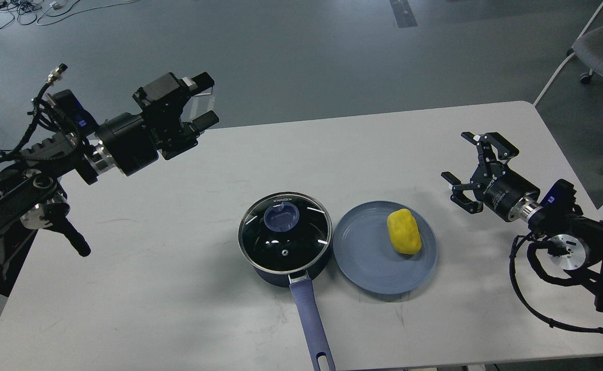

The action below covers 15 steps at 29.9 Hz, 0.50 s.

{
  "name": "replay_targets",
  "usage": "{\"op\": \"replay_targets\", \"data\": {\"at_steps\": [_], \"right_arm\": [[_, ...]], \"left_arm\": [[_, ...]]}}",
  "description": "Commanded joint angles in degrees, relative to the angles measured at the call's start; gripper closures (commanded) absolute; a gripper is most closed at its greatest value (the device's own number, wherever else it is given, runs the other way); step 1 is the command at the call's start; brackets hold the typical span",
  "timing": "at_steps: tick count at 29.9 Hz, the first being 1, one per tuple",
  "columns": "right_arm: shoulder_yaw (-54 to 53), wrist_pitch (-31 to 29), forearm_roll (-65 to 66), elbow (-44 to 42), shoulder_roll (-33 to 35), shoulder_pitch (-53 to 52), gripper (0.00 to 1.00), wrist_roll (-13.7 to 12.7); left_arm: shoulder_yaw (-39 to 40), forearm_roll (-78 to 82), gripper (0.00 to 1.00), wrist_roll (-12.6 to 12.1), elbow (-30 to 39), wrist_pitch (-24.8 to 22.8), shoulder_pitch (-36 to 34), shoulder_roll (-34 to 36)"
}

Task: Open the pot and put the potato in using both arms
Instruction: 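Raise the left gripper and swing it toward the pot lid knob, then lower the left gripper onto the blue lid knob and grasp it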

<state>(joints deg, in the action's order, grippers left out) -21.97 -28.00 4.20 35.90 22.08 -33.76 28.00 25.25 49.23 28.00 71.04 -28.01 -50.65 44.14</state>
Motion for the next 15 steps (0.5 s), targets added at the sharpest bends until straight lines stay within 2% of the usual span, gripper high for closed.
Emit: {"op": "replay_targets", "data": {"at_steps": [1, 5, 7, 12, 15], "right_arm": [[0.1, 0.0, 0.2, 0.0, 0.0, 0.0, 0.00, 0.0], [0.1, 0.0, 0.2, 0.0, 0.0, 0.1, 0.00, 0.0], [0.1, 0.0, 0.4, 0.0, 0.0, 0.3, 0.00, 0.0], [0.3, 0.0, 0.5, 0.0, 0.0, 0.4, 0.00, 0.0], [1.9, 0.0, 0.5, 0.0, 0.0, 0.3, 0.00, 0.0]], "left_arm": [[0.1, 17.9, 0.02, 0.0, 7.0, 1.4, -0.7, 1.1], [0.1, 36.0, 0.02, 0.0, 12.0, 3.1, -0.7, 1.2], [0.0, 49.8, 0.02, 0.0, 13.9, 5.8, -0.7, 0.3], [-0.9, 62.9, 0.02, 0.0, 11.3, 10.5, -0.5, -4.1], [-1.1, 68.4, 0.02, 0.0, 9.7, 10.7, 0.4, -5.4]]}}
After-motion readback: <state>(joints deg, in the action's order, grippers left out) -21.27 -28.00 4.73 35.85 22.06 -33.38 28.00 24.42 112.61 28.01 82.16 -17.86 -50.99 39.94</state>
